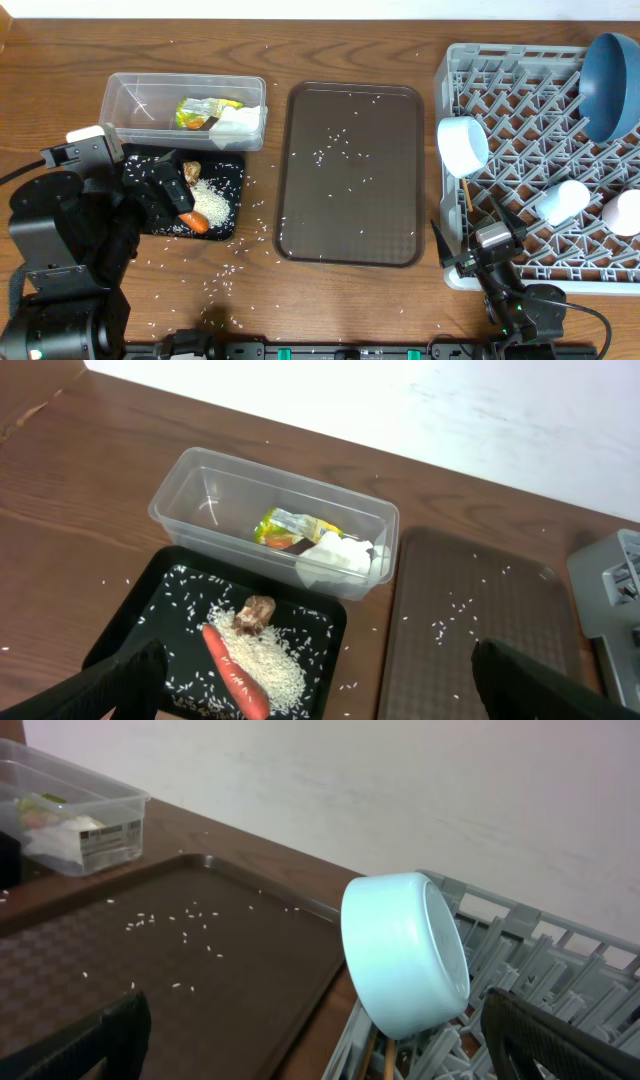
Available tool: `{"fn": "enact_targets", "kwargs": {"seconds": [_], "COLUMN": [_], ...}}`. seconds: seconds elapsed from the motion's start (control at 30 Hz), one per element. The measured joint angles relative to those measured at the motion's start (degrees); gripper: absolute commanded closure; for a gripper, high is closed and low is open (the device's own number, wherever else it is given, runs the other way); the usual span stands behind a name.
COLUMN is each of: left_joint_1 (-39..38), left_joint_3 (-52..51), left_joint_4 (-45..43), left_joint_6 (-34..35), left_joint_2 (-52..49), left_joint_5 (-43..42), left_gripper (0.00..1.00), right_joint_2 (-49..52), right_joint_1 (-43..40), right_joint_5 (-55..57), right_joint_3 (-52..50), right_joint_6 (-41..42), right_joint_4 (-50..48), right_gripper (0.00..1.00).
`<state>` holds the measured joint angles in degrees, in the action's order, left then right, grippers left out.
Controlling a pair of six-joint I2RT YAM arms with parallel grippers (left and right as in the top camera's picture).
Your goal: Sort waste into correct bins and load items into the dishwasher rack
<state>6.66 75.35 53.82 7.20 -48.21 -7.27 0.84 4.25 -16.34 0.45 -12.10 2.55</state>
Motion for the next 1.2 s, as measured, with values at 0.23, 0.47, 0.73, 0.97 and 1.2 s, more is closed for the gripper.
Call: {"fn": "enact_targets", "kwargs": {"seconds": [0.23, 0.47, 0.73, 0.97, 1.2], "left_joint_1": [0.0, -4.0, -7.6, -8.5, -8.7], "left_joint_3": [0.0, -3.4, -19.3, -34.1, -45.5], "left_joint_4": [3.4, 0.6, -14.2, -20.1, -25.5], "left_joint_6": [-0.1, -1.9, -10.3, -13.3, -13.7], "left_joint_2": [0.3, 7.6, 25.1, 40.8, 47.6], "left_joint_5": [0.4, 2.1, 1.6, 1.0, 1.0], "left_gripper": [0.02, 0.02, 0.02, 0.02, 0.02], "right_joint_2": [0.0, 0.0, 0.0, 0.0, 0.0], "right_joint_1": [0.0, 0.0, 0.0, 0.0, 0.0], "right_joint_5": [0.0, 0.0, 0.0, 0.0, 0.0], "right_joint_3": [0.0, 0.0, 0.0, 0.0, 0.0], "right_joint_6": [0.0, 0.0, 0.0, 0.0, 0.0], "right_joint_4": [0.0, 0.0, 0.0, 0.0, 0.0], "right_gripper": [0.01, 0.01, 0.01, 0.01, 0.01]}}
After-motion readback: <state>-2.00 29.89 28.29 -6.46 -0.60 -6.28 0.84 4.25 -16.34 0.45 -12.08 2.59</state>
